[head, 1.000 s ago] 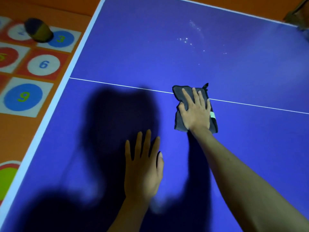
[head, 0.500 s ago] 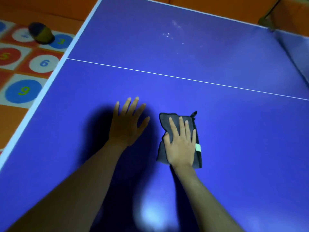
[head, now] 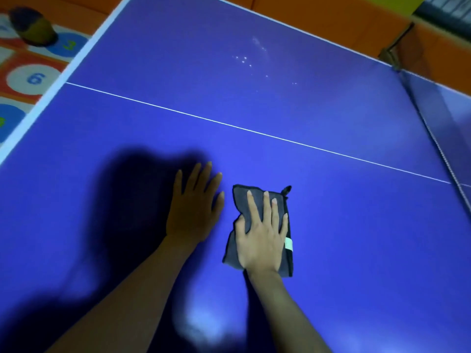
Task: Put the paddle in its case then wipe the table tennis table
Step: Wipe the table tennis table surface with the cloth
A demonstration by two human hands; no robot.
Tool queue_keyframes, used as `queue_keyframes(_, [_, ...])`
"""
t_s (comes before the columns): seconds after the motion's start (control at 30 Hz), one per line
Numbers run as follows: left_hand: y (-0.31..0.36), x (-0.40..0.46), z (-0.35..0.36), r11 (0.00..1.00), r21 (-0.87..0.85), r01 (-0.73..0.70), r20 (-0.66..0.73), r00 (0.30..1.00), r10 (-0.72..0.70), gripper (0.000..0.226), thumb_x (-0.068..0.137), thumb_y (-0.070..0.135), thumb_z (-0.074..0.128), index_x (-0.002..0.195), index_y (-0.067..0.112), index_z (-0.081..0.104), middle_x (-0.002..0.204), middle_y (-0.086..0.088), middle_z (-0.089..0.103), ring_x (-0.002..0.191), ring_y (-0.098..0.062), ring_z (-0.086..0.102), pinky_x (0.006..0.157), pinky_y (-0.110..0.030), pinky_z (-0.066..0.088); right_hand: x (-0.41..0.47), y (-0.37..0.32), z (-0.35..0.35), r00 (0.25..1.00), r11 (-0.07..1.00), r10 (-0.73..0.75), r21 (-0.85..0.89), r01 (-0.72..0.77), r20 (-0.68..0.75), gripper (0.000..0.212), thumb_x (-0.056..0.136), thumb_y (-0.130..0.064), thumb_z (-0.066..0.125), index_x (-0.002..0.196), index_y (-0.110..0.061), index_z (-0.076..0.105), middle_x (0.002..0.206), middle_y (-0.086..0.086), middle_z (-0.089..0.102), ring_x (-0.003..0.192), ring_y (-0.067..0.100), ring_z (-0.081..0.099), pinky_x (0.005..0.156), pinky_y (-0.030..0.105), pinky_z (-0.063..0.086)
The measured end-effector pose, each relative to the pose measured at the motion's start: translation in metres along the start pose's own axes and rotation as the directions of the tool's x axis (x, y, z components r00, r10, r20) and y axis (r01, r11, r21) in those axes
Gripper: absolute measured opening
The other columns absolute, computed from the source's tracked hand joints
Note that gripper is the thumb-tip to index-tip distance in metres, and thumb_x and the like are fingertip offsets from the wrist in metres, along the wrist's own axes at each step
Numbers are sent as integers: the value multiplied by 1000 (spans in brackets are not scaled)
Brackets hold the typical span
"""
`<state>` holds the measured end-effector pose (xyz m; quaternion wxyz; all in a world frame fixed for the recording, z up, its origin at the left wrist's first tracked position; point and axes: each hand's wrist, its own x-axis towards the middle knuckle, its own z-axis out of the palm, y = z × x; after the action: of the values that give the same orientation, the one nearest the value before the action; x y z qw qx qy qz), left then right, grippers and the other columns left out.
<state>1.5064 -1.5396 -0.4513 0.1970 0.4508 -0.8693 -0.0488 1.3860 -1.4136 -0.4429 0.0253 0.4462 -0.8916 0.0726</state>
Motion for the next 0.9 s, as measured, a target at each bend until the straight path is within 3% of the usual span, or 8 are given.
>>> queue_keyframes(0.3, [3, 7, -5, 1000, 23, 17, 104, 994, -20, 54, 104, 42, 39, 151, 20, 49, 164, -8, 36, 151, -32, 33, 119, -63, 24, 159, 2, 13, 998, 1000, 4, 15, -5, 68, 68, 95, -58, 20, 162, -48, 21, 174, -6, 17, 161, 16, 10, 130, 48, 4])
queue_keyframes(0.5, [0, 7, -2, 999, 47, 2, 145, 989, -9, 60, 104, 45, 29, 156, 20, 41, 168, -9, 28, 155, -32, 24, 120, -64, 22, 216, 4, 17, 996, 999, -12, 35, 9, 87, 61, 103, -50, 34, 162, -49, 22, 174, -3, 18, 160, 16, 10, 130, 48, 4])
queue_keyframes(0.57, [-1, 7, 0, 999, 48, -1, 151, 989, -6, 60, 104, 46, 28, 157, 20, 40, 168, -9, 26, 156, -32, 21, 121, -64, 20, 219, 6, 18, 996, 999, -20, 44, 16, 92, 59, 105, -48, 35, 162, -48, 21, 174, -3, 17, 161, 17, 9, 130, 47, 2])
queue_keyframes(0.73, [-2, 9, -2, 1000, 25, 12, 151, 988, -15, 58, 104, 49, 31, 157, 25, 39, 168, -7, 26, 156, -31, 21, 122, -62, 15, 194, 9, 18, 997, 997, -23, 73, 18, 70, 70, 94, -56, 17, 162, -46, 23, 173, -4, 19, 161, 15, 10, 130, 47, 4])
queue_keyframes(0.9, [-2, 7, -7, 980, -183, -84, -35, 996, 79, 45, 103, 46, 44, 141, 29, 60, 158, -3, 46, 150, -27, 35, 121, -58, 22, 118, 17, 10, 998, 998, -23, 58, 19, 64, 69, 95, -55, 17, 163, -45, 23, 174, -4, 17, 161, 17, 11, 130, 47, 6])
